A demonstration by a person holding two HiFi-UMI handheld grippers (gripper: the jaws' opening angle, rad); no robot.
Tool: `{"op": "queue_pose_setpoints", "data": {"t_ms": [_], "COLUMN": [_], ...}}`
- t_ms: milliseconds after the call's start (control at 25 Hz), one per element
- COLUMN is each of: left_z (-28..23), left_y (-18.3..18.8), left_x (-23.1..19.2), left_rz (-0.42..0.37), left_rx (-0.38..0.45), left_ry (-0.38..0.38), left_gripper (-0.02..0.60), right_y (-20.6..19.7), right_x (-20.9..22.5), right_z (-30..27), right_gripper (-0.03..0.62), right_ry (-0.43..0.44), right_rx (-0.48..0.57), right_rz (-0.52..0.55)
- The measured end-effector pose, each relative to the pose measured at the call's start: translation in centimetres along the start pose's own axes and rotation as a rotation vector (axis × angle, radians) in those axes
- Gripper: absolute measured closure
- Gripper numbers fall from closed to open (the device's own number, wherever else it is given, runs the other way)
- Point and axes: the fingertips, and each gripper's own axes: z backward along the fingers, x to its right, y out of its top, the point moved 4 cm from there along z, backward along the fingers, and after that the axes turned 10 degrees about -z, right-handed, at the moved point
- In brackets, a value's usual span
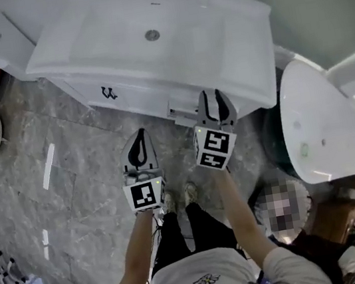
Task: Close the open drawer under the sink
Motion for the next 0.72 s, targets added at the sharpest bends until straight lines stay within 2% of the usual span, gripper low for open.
{"op": "queue_pose_setpoints", "data": {"t_ms": [80,240,360,520,720], "left_z": [0.7,1.7,3.4,5.5,8.9], "left_y": [2.9,10.3,14.4,18.0,20.0], "left_x": [-0.5,-1.5,-1.5,-1.6,-1.3], "left_rz": [-0.015,-0.033,-0.028,-0.053,-0.105], "left_rx": [0.008,0.088,0.115,0.131,0.159], "left_ry": [0.018,0.053,0.076,0.091,0.120], "left_gripper": [0.561,0.561,0.561,0.561,0.561], "right_y": [3.3,9.6,13.1,15.3,15.6], "right_x": [-0.8,-2.8,-4.1,-5.8,-7.3], "right_z": [2.0,6.2,9.9,13.9,17.5], "right_gripper": [0.452,0.484,0.519,0.546,0.553], "right_ry": [0.022,0.084,0.140,0.228,0.352], "right_rx": [0.033,0.120,0.174,0.220,0.242], "right_rz": [0.000,-0.026,-0.026,-0.026,-0.002]}}
